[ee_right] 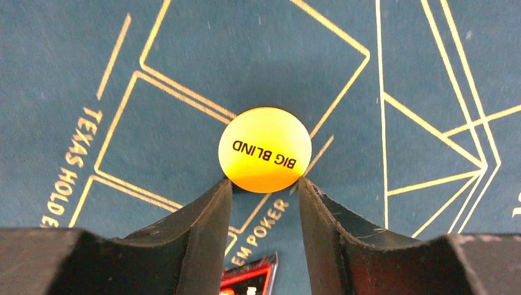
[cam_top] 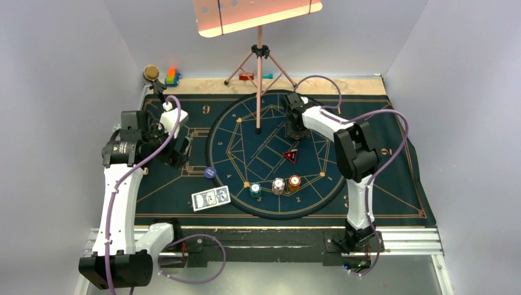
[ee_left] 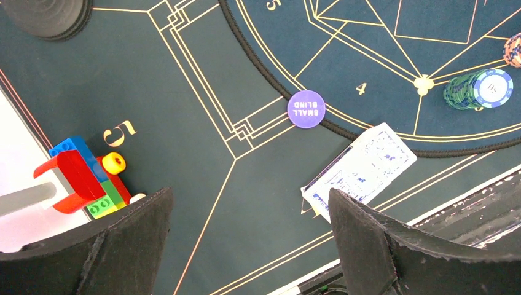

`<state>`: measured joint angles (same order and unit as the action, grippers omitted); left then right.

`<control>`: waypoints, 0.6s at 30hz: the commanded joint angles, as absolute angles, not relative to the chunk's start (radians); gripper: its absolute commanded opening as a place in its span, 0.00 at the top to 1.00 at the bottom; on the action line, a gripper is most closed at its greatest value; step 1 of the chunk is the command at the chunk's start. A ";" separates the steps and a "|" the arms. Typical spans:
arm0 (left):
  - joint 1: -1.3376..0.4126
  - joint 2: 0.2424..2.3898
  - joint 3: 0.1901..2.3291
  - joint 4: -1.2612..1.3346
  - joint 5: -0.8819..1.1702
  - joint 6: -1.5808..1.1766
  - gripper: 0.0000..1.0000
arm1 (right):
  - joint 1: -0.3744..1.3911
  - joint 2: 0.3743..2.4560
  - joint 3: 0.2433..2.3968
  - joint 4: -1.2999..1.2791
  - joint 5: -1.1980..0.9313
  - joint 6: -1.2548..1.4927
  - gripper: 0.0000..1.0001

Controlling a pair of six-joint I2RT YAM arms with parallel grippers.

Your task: Distribute texas hold em gaming equipment

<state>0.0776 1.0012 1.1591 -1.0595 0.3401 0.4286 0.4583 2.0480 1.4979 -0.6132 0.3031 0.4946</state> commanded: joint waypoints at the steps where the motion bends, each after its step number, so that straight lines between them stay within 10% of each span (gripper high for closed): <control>1: 0.082 0.988 1.164 -1.045 0.332 0.443 0.00 | 0.428 2.125 1.628 -0.624 0.387 0.469 0.53; 18: 0.083 0.996 1.167 -1.043 0.336 0.448 0.00 | 0.551 1.901 1.415 -0.508 0.316 0.439 0.25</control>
<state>0.0776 1.0012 1.1591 -1.0595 0.3317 0.4320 0.4568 2.0239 1.5055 -0.6025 0.3485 0.4622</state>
